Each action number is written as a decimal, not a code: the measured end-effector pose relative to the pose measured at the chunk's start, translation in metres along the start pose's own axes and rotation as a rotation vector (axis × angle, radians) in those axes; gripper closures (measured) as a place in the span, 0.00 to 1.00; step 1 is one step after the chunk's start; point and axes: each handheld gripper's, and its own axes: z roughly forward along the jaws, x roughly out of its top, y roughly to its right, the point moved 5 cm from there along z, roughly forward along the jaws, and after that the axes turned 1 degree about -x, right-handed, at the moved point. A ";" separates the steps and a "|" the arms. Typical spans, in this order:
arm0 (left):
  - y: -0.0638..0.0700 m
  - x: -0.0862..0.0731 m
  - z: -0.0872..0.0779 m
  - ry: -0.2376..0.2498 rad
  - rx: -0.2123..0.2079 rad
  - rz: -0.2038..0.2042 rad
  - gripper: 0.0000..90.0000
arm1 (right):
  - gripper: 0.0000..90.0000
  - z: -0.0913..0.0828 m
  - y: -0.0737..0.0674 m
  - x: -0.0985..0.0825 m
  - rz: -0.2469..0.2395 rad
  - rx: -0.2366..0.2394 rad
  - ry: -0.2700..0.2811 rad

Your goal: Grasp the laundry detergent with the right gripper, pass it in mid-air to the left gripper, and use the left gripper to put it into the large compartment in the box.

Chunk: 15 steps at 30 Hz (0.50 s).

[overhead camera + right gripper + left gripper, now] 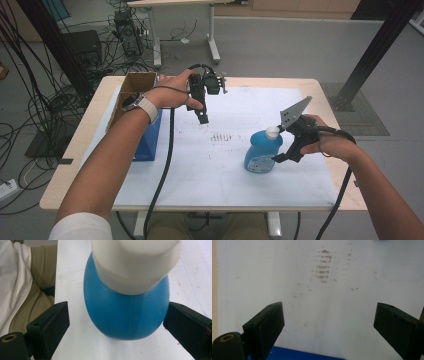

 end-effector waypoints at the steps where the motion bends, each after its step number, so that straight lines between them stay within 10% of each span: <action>1: 0.000 0.000 0.000 0.000 0.000 0.000 0.11 | 0.08 0.000 0.000 0.000 -0.001 0.001 -0.001; 15: 0.000 0.000 0.000 0.003 0.002 -0.001 0.11 | 0.08 0.000 0.000 0.000 0.000 -0.001 0.000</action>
